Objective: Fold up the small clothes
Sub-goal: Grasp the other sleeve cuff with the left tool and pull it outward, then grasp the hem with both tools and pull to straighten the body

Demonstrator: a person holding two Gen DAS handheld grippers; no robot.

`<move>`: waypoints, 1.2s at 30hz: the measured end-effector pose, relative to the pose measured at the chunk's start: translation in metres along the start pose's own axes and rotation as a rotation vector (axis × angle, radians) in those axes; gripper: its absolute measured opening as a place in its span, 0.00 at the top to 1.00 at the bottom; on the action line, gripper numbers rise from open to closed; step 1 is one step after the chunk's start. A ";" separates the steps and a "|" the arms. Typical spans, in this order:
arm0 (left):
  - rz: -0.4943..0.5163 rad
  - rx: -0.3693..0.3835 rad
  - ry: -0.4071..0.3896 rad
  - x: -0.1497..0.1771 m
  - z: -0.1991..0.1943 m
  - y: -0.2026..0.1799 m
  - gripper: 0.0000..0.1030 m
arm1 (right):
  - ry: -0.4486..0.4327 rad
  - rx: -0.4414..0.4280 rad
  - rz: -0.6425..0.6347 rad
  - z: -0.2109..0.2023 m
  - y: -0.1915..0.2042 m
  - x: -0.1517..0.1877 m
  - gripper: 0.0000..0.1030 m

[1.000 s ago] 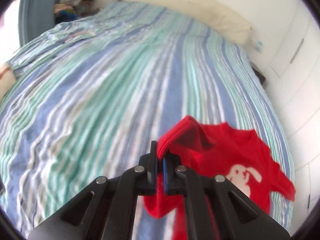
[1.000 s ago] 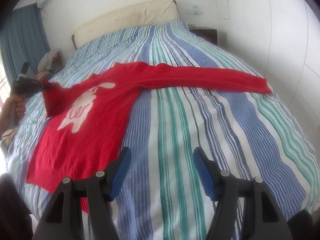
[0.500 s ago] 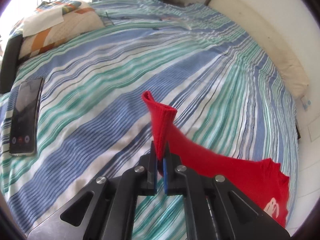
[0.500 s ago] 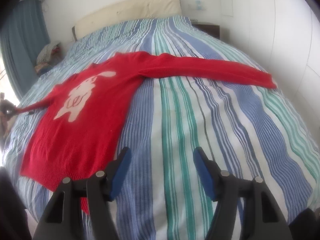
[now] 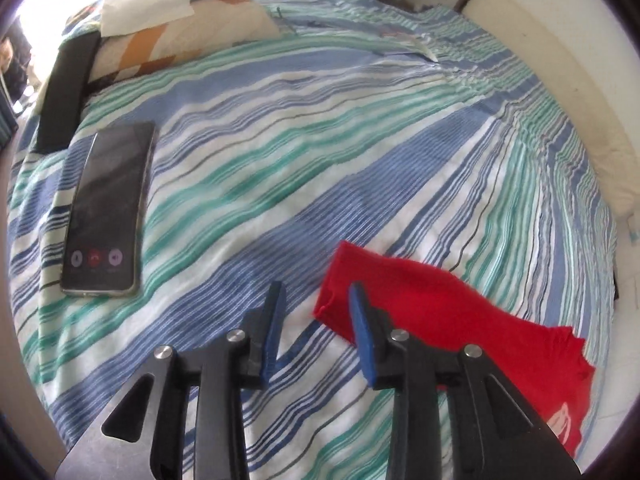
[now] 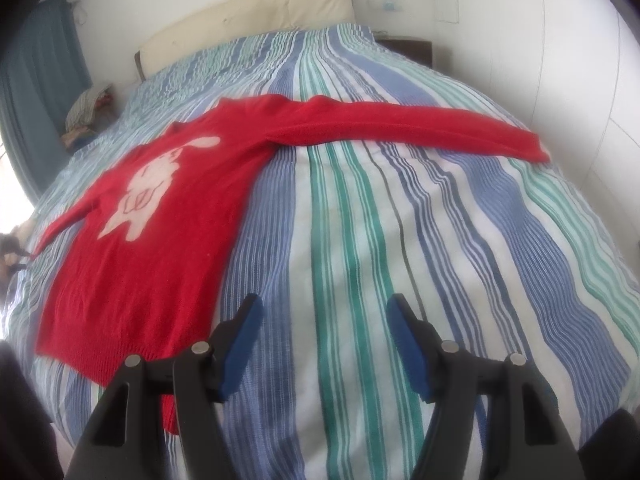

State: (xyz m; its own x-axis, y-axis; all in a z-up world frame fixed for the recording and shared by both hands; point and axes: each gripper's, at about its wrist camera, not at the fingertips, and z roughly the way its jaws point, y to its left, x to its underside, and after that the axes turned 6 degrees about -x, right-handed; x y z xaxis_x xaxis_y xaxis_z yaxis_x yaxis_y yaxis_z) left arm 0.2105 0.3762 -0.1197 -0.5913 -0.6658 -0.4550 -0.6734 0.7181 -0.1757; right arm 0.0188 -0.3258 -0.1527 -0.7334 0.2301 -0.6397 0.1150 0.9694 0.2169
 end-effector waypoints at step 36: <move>0.714 0.383 0.364 0.311 -0.083 -0.107 0.98 | 0.356 -0.431 0.110 0.041 0.054 0.035 0.96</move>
State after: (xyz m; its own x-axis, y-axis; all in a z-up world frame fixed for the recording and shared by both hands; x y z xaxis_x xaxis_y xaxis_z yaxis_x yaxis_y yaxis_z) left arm 0.0615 0.0755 -0.1702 -0.9620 -0.0098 -0.2730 0.0656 0.9618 -0.2659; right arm 0.0273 -0.2623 -0.1937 -0.9217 0.2122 -0.3247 -0.0259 0.8015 0.5974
